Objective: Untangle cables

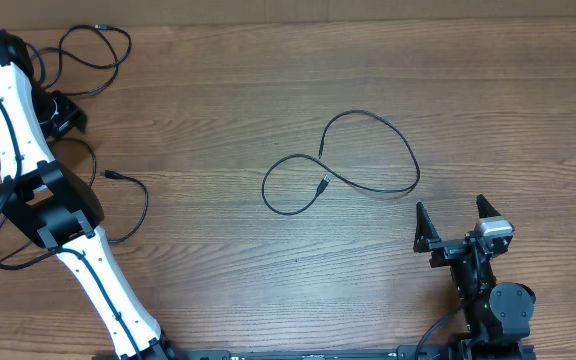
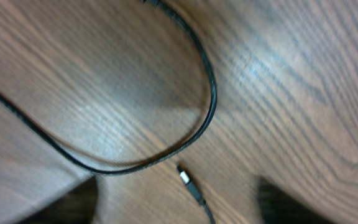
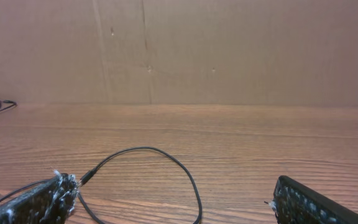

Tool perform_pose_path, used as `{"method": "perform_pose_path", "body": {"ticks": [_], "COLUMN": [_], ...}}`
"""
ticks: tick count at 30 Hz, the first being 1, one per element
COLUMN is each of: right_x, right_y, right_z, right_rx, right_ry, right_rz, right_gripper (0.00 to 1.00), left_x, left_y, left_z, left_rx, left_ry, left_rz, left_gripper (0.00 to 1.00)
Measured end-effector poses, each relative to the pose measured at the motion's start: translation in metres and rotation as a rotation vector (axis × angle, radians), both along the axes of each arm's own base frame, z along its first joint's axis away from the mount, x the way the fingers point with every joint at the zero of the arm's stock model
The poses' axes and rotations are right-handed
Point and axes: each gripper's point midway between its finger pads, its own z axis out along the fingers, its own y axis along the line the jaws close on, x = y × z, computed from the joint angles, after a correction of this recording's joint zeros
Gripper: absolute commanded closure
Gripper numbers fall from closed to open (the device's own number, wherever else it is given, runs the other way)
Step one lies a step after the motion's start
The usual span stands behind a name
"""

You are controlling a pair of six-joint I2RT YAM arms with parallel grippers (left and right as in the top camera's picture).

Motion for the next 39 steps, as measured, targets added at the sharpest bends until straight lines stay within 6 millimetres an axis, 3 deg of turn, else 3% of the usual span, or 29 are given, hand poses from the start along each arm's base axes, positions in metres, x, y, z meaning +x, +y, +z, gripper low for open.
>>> {"method": "perform_pose_path", "body": {"ticks": [5, 11, 18, 21, 26, 28, 31, 33, 35, 39], "right_x": [0.000, 0.000, 0.000, 0.000, 0.000, 0.000, 0.000, 0.000, 0.000, 0.000], "right_y": [0.000, 0.000, 0.000, 0.000, 0.000, 0.000, 0.000, 0.000, 0.000, 0.000], "right_z": [0.000, 0.000, 0.000, 0.000, 0.000, 0.000, 0.000, 0.000, 0.000, 0.000], "right_rx": [0.000, 0.000, 0.000, -0.001, 0.000, 0.000, 0.000, 0.000, -0.001, 0.000], "right_ry": [0.001, 0.001, 0.000, 0.000, 0.000, 0.001, 0.001, 0.001, 0.000, 0.000], "right_rz": [0.000, 0.000, 0.000, 0.000, 0.001, 0.000, 0.001, 0.000, 0.000, 0.001], "right_gripper": [0.00, 0.00, 0.00, 0.00, 0.00, 0.00, 0.00, 0.00, 0.00, 0.00], "left_x": [-0.009, 0.007, 0.007, -0.002, -0.037, -0.056, -0.080, -0.092, -0.099, -0.104], "left_y": [-0.010, -0.041, -0.040, -0.026, -0.005, -0.004, -0.009, -0.014, -0.014, -0.006], "left_z": [0.001, 0.006, 0.015, 0.047, 0.133, 0.164, 0.190, 0.191, 0.179, 0.129], "left_rx": [-0.054, -0.248, -0.284, -0.235, -0.045, 0.016, 0.061, 0.059, 0.045, 0.001], "left_ry": [0.030, -0.079, -0.122, -0.169, -0.267, -0.297, -0.317, -0.296, -0.251, -0.148], "left_rz": [0.007, -0.103, -0.088, -0.068, -0.032, 0.016, 0.099, 0.148, 0.188, 0.260], "left_gripper": [0.01, 0.00, 0.00, 0.00, 0.00, 0.00, 0.00, 0.00, 0.00, 0.00]}}
